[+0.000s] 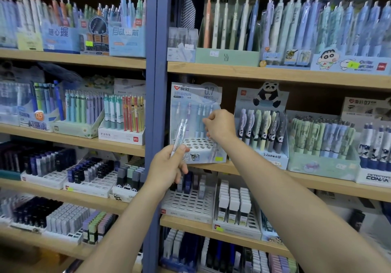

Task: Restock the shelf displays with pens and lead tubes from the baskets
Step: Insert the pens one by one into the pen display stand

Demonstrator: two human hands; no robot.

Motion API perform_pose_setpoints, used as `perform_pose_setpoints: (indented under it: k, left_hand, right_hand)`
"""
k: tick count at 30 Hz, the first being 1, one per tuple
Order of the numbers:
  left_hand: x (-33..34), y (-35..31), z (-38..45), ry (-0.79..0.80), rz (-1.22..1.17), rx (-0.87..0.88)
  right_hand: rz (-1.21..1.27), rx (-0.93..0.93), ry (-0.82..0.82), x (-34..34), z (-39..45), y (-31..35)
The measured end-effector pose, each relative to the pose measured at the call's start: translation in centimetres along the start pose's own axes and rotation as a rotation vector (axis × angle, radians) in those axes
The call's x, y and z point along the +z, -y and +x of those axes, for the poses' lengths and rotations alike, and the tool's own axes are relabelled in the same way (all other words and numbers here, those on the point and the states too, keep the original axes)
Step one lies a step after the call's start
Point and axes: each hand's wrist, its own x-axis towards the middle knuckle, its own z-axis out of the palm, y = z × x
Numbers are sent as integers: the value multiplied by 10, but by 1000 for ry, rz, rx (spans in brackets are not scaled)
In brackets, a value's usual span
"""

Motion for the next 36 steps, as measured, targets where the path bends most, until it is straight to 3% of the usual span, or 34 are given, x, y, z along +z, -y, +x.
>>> perform_pose_setpoints:
  k: [8, 13, 18, 23, 30, 36]
  left_hand:
    - [3, -3, 3, 1, -39, 5]
    - [14, -10, 2, -18, -82, 41]
    - [24, -15, 0, 73, -89, -10]
    - [25, -12, -5, 164, -359, -97]
    - [28, -13, -4, 110, -275, -84]
    - [24, -12, -4, 50, -139, -82]
  right_hand:
    - [168, 42, 22, -14, -14, 2]
    - [440, 26, 254, -35, -43, 9]
    - [463, -13, 403, -49, -51, 4]
    - [586, 71, 320, -63, -47, -3]
    - [631, 38, 369, -71, -50, 2]
    - [634, 91, 123, -69, -38, 3]
